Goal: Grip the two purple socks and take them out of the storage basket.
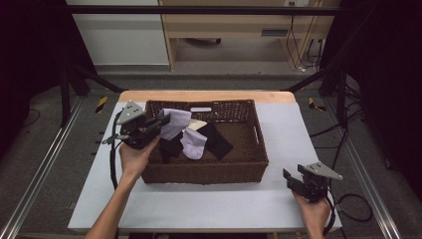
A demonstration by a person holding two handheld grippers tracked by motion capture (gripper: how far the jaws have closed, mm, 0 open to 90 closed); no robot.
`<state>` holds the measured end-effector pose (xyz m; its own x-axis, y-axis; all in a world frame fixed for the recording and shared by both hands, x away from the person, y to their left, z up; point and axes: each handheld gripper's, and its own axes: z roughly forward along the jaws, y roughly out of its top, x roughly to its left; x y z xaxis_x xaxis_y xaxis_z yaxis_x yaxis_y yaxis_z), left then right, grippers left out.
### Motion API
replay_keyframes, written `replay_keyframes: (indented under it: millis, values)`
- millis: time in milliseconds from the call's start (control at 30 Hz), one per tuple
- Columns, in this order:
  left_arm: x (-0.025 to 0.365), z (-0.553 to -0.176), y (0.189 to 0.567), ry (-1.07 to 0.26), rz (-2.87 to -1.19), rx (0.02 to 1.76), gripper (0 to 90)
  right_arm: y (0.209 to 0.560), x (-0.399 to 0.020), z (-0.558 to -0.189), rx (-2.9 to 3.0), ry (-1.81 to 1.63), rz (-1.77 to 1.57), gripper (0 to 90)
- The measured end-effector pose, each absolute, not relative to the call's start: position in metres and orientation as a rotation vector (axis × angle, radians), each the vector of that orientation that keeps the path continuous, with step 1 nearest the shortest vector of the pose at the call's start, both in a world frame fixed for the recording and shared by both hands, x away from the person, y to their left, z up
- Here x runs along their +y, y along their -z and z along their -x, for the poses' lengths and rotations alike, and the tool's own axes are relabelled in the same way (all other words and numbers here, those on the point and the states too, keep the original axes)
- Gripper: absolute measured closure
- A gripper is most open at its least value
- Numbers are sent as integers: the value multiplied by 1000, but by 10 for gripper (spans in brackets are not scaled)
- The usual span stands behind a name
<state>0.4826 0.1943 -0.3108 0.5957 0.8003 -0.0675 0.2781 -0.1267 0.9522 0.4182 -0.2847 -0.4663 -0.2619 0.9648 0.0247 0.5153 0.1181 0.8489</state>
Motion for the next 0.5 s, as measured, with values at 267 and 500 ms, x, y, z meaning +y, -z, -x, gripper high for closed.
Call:
replay_keyframes:
  millis: [267, 500]
  values:
    - [203, -448, 299, -585, -1649, 842, 877, 466, -284, -418, 1846, -1049, -1426, 437]
    - [212, -421, 296, -587, -1648, 797, 877, 466, -284, -417, 1848, -1049, -1422, 440]
